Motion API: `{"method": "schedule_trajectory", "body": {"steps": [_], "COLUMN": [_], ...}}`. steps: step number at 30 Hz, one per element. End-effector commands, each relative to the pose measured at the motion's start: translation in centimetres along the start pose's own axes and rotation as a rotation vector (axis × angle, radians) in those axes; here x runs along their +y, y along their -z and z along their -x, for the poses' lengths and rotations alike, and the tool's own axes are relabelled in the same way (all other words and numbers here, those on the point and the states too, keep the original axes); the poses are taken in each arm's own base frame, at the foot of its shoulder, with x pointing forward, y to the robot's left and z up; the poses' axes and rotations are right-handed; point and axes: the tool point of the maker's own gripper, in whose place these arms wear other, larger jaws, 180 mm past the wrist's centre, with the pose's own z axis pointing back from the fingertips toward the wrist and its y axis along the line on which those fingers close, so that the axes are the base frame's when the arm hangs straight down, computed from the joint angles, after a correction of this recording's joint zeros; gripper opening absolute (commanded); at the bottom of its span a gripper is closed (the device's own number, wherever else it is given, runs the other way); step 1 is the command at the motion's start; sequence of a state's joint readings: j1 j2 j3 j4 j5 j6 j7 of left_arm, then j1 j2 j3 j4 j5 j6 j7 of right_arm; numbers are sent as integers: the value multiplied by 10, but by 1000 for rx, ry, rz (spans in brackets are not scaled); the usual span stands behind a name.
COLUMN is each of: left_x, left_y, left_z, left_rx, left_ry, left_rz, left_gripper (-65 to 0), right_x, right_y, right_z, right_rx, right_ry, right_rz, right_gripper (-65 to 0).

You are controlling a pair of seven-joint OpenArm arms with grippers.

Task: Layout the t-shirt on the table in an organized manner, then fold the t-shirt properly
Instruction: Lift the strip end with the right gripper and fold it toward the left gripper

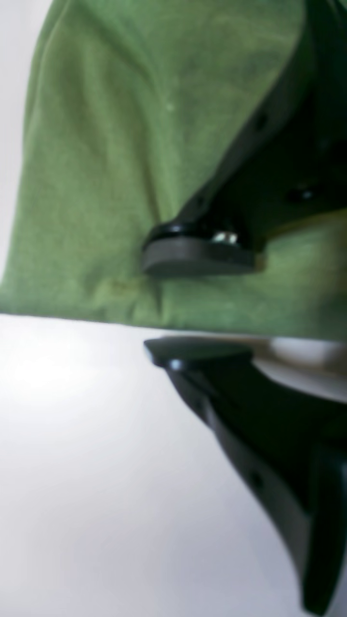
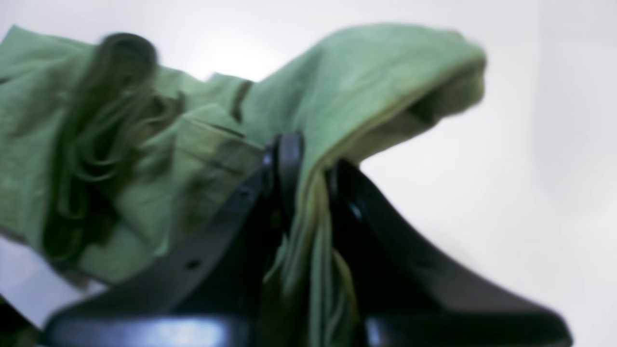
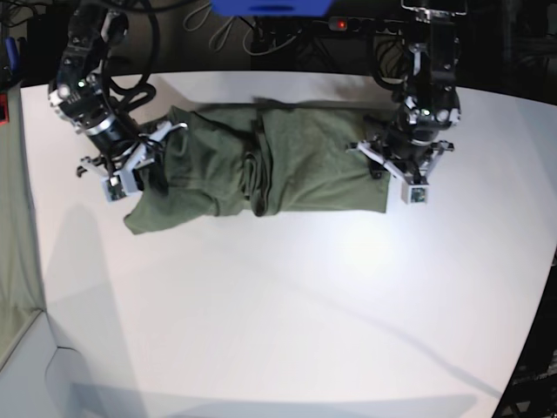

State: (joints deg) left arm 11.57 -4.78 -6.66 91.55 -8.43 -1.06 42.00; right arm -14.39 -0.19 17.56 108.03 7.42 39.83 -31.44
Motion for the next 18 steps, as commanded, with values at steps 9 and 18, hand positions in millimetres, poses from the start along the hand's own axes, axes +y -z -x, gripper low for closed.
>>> {"method": "schedule_trajectory", "body": {"steps": [9, 18], "left_x": [14, 5], "left_y": [-2, -19], "left_z": [23, -15], "left_rx": [107, -6], "left_ry": [12, 22], "left_rz": [-58, -41], "left_gripper": [-442, -442], "right_x": [66, 125], "right_y": [4, 29], "right_z": [-33, -35], "right_rx": [-58, -48], "right_ry": [-83, -74], "right_rz": [-173, -321], "right_gripper": [-650, -650]}}
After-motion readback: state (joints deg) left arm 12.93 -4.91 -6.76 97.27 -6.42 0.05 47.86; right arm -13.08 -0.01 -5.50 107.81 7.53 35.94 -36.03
